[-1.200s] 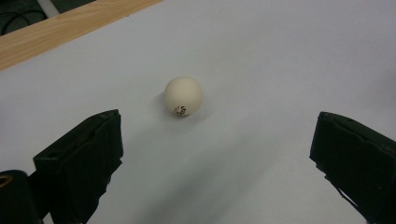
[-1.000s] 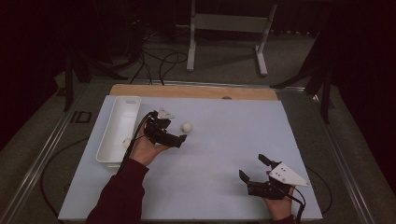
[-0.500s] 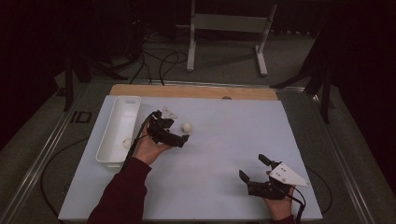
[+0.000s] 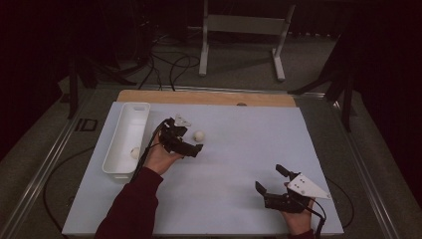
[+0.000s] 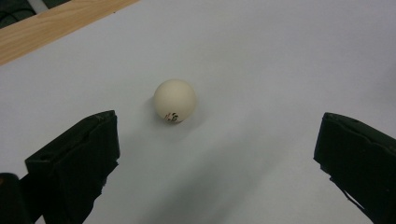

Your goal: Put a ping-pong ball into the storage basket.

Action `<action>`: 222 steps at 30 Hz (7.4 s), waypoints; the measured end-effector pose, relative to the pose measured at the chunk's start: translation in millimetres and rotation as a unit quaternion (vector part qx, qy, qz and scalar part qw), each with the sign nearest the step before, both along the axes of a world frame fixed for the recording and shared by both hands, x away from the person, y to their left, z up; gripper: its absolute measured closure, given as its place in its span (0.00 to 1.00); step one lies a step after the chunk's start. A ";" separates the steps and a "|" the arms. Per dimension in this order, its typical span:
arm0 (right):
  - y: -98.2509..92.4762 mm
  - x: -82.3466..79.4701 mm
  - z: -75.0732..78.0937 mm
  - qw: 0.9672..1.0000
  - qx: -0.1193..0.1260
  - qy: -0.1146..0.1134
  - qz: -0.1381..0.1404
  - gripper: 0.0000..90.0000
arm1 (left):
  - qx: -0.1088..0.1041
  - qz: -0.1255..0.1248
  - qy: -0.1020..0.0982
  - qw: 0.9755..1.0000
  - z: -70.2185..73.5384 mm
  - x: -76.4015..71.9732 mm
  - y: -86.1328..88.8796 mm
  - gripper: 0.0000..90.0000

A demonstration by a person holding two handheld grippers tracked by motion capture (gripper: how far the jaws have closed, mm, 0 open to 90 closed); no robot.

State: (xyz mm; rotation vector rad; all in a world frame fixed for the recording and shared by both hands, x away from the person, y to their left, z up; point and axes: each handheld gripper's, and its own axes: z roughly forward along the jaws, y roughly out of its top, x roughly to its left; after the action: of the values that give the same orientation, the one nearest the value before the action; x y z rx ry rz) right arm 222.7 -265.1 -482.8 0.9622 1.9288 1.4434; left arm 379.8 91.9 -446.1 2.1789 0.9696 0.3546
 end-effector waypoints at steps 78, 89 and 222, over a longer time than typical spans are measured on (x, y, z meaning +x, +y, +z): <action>-2.4 -0.1 0.8 1.000 0.003 -0.002 -0.002 0.09 | 0.029 -0.021 0.031 0.999 -32.2 38.5 -24.7 0.01; -2.6 -0.1 0.8 1.000 0.003 -0.002 -0.003 0.09 | 0.029 -0.017 0.036 0.999 -32.8 46.8 -25.5 0.01; -4.3 -0.2 1.0 1.000 0.004 -0.003 -0.005 0.09 | 0.035 0.023 0.053 0.998 -19.9 54.8 -34.8 0.57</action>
State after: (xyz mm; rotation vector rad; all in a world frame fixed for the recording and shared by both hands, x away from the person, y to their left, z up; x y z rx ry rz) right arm 222.5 -269.4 -481.8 0.9679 1.9132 1.4485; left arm 434.6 57.2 -466.0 2.2612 1.0812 0.3008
